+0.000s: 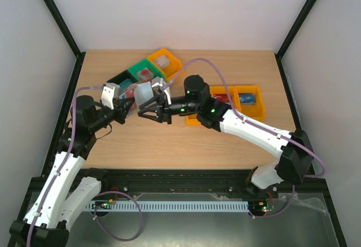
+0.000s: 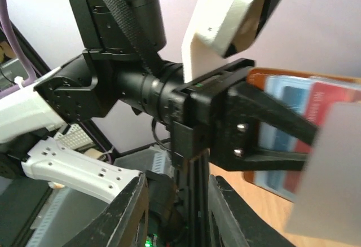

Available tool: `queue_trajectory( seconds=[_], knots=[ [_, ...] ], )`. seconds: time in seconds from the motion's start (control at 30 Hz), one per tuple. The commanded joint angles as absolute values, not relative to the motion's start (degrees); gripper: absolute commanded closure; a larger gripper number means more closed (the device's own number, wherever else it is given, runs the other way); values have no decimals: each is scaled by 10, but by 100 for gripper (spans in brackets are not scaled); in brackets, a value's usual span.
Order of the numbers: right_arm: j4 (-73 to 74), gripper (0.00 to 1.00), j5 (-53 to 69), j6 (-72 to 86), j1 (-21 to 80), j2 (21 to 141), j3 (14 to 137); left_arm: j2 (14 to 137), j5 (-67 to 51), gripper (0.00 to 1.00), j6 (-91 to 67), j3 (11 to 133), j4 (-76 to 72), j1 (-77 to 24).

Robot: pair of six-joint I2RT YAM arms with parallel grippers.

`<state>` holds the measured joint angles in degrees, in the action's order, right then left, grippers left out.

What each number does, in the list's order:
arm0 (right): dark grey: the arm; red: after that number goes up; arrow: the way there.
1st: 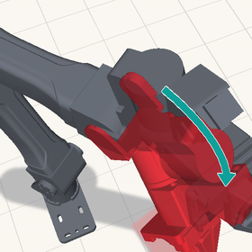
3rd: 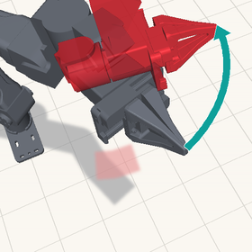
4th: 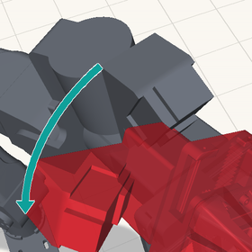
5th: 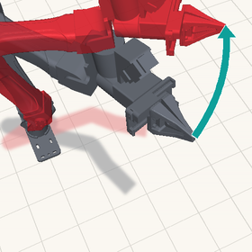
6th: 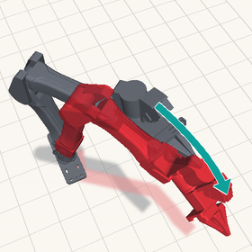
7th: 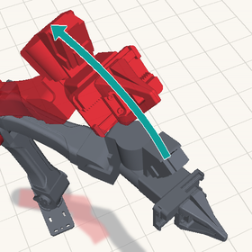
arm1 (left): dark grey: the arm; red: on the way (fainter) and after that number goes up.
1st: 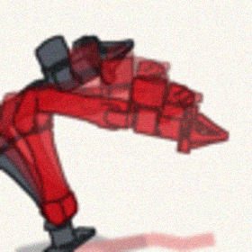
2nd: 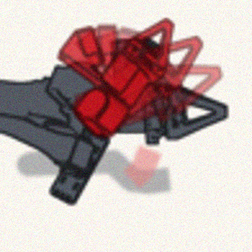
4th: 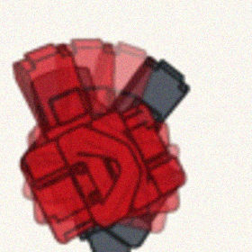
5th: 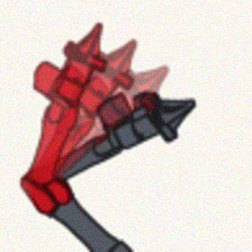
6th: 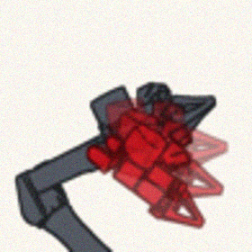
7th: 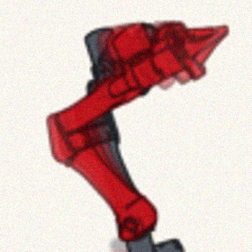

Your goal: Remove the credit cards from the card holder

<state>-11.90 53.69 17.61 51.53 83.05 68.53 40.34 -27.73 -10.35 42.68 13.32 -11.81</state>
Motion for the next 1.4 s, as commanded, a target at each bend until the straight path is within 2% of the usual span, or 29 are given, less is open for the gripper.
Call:
queue_trajectory(
  seconds=[0.0,0.2,0.47,0.57,0.67,0.83,0.93,1.2,1.3,1.37],
  knots=[
    [-181,73,491,207,552,862,720,403,-273,98,-139,418,114,-115],
    [-198,79,406,275,555,922,755,401,-273,98,-140,412,112,-116],
    [-68,83,163,270,547,946,786,392,-290,98,-134,413,114,-116],
    [-28,82,116,260,532,947,785,387,-312,98,-138,407,104,-116],
    [-13,82,152,241,511,942,777,381,-354,98,-147,400,84,-114],
    [-26,82,401,126,491,899,745,367,-446,98,-195,376,19,-102],
    [1,82,490,58,486,865,727,359,-490,98,-226,361,-37,-98],
    [104,82,495,-63,471,794,717,347,-587,98,-231,347,-84,-97],
    [173,82,500,-111,468,787,736,334,-569,98,-221,332,-81,-97],
    [196,78,499,-133,465,779,737,324,-542,98,-231,308,-94,-96]
  ],
)
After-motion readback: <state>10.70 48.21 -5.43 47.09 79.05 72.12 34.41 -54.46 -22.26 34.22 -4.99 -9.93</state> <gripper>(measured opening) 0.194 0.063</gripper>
